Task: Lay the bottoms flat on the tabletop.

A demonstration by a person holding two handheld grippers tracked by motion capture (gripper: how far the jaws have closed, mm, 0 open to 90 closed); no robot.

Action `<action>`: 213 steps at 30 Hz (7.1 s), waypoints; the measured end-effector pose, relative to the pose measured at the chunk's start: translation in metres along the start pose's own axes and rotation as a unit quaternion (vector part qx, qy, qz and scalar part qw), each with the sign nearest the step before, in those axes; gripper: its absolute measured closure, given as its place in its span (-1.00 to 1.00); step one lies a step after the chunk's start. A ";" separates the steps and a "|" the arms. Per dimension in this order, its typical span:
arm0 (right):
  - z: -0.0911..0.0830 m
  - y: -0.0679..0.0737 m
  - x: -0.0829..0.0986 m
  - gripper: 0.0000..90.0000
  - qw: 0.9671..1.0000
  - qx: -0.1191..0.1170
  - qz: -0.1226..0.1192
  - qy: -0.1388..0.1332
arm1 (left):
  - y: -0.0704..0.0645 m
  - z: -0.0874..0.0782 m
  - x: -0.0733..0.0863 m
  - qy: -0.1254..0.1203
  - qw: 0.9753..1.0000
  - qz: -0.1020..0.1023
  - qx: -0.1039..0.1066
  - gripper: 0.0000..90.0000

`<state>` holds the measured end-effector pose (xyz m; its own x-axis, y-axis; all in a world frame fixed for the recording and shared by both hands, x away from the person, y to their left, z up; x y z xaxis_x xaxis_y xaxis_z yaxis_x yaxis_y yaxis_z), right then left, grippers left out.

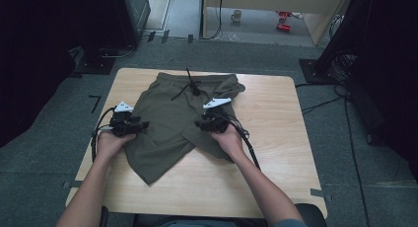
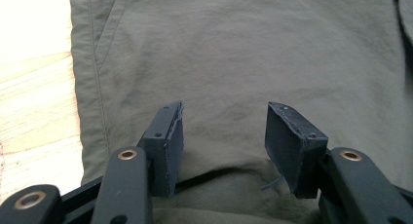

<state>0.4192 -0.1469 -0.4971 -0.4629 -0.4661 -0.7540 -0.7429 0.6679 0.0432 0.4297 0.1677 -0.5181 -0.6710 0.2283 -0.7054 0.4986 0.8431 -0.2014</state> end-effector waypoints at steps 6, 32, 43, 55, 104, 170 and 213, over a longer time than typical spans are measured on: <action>0.006 0.016 0.001 0.20 1.000 -0.007 -0.014 0.005 | -0.001 0.001 0.001 0.000 1.000 0.003 0.003 0.05; 0.045 0.047 0.011 0.54 0.998 -0.001 -0.051 0.028 | 0.000 0.004 0.004 0.003 1.000 0.007 0.004 0.03; 0.020 0.032 0.007 0.86 0.999 0.010 -0.036 0.018 | -0.001 0.004 0.003 0.001 1.000 0.011 0.001 0.04; -0.041 0.012 0.009 0.87 0.999 0.032 -0.027 -0.011 | -0.010 0.003 -0.005 -0.017 1.000 0.012 0.014 0.04; -0.167 -0.046 0.172 0.86 0.983 0.152 0.061 0.080 | -0.024 0.019 -0.011 0.005 0.999 0.038 0.032 0.04; -0.099 -0.054 0.116 0.26 0.996 0.080 0.014 -0.023 | -0.071 -0.051 0.082 0.045 0.989 0.132 0.051 0.90; -0.093 -0.085 0.102 0.20 0.994 0.108 0.016 0.000 | -0.078 -0.057 0.016 -0.046 0.994 0.062 0.080 0.20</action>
<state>0.3901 -0.3049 -0.5170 -0.4844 -0.4425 -0.7547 -0.6065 0.7916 -0.0749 0.3489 0.1337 -0.4755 -0.5489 0.2738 -0.7897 0.6606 0.7210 -0.2092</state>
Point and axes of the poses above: each handheld gripper's, and its own axes: z roughly forward along the jaws, x roughly out of its underside, y roughly to its left, the point moved 3 cm from there along z, roughly forward along the jaws, and after that the axes turned 7 degrees about -z, right-handed, at the moved point
